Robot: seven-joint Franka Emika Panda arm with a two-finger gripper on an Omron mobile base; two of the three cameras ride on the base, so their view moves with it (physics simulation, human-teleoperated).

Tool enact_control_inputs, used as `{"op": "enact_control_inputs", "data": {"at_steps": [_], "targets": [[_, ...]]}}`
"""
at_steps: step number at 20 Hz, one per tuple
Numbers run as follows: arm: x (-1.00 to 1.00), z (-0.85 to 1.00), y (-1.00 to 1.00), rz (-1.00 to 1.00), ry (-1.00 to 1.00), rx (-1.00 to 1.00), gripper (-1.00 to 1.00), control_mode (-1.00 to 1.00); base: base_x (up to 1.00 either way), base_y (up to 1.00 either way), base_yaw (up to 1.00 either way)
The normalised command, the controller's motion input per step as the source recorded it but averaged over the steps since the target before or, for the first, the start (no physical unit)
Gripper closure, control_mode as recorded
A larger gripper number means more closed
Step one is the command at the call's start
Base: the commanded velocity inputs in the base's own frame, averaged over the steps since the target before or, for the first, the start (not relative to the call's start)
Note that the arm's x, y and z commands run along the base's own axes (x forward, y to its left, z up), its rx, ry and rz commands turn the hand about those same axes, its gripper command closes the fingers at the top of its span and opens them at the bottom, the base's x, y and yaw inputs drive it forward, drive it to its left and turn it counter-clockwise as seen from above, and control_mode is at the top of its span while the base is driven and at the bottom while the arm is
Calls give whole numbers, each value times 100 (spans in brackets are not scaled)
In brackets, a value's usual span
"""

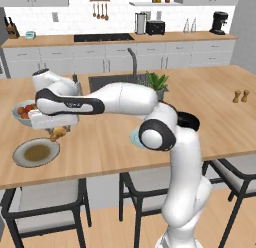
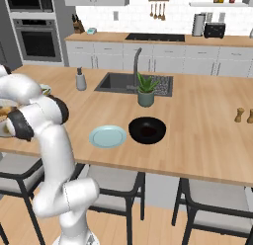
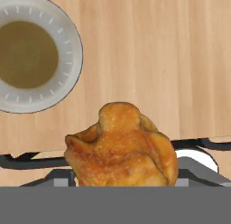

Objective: Pick the chicken drumstick and avocado from their plates and place them in the bowl. Then put the bowl in the fridge.

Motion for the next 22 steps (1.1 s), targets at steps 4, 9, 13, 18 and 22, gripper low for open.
{"op": "enact_control_inputs", "data": {"at_steps": [4,9,13,18,22], "targets": [[-90,0,-100,1,-2,5,100,-100,0,0,0],[-67,2,-100,3,0,7,100,-100,0,0,0],[-53,2,-100,2,0,4,100,-100,0,0,0],[2,42,-100,0,0,8,100,-100,0,0,0],[26,73,-100,0,0,14,100,-100,0,0,0]]}}
